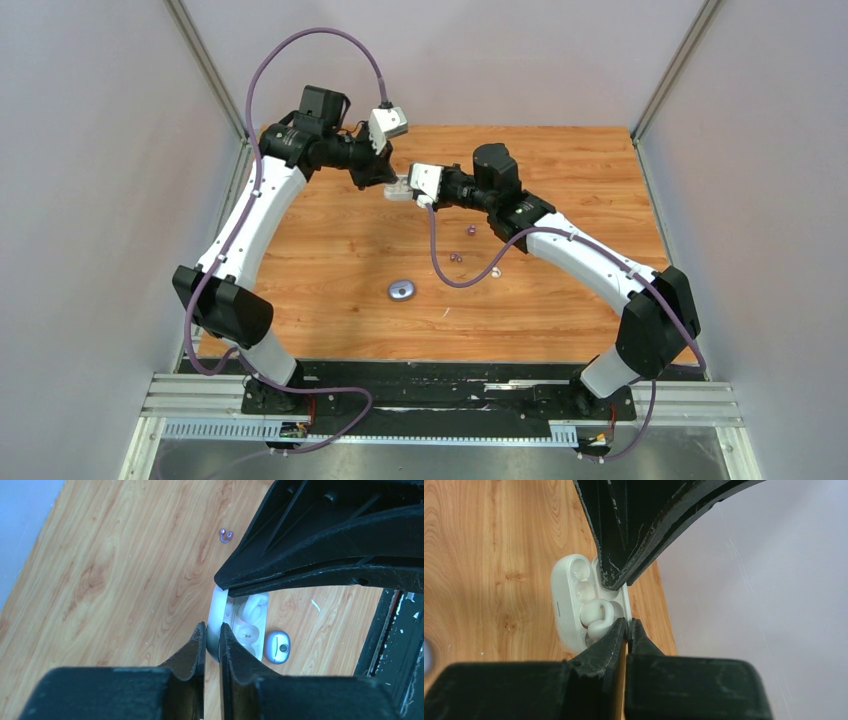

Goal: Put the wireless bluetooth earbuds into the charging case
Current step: Place the earbud in the charging case.

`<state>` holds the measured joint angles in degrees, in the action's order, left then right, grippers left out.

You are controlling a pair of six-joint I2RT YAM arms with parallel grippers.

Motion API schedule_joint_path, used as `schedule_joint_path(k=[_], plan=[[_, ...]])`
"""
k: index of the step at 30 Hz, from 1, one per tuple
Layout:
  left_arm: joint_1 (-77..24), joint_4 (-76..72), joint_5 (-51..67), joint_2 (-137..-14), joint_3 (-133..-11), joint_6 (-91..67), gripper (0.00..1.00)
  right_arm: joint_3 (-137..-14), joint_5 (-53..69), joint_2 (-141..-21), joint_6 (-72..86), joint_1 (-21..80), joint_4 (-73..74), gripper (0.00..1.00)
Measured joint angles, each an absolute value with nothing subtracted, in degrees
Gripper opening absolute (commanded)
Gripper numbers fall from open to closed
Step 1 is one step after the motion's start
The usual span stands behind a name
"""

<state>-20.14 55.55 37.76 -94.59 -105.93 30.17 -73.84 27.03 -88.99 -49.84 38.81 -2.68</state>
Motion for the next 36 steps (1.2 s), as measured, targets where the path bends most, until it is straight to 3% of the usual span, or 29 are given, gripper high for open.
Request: schedule_joint_path(k=[3,20,36], plan=[[-20.1,55.4,38.3,-94.6,-105.7,30.5,0.0,-73.8,27.0,-89.0,-49.8,38.8,-2.7,0.0],[-20.5,43.6,37.0,-84.6,-90.9,36.4,0.0,-73.8,27.1,-88.8,-50.4,39.3,-1.8,0.0],[-20.5,37.5,39.2,-81.3,-88.2,37.6,0.0,-73.9,27.1,-86.5,-53.3,39.3,-3.4,0.01]])
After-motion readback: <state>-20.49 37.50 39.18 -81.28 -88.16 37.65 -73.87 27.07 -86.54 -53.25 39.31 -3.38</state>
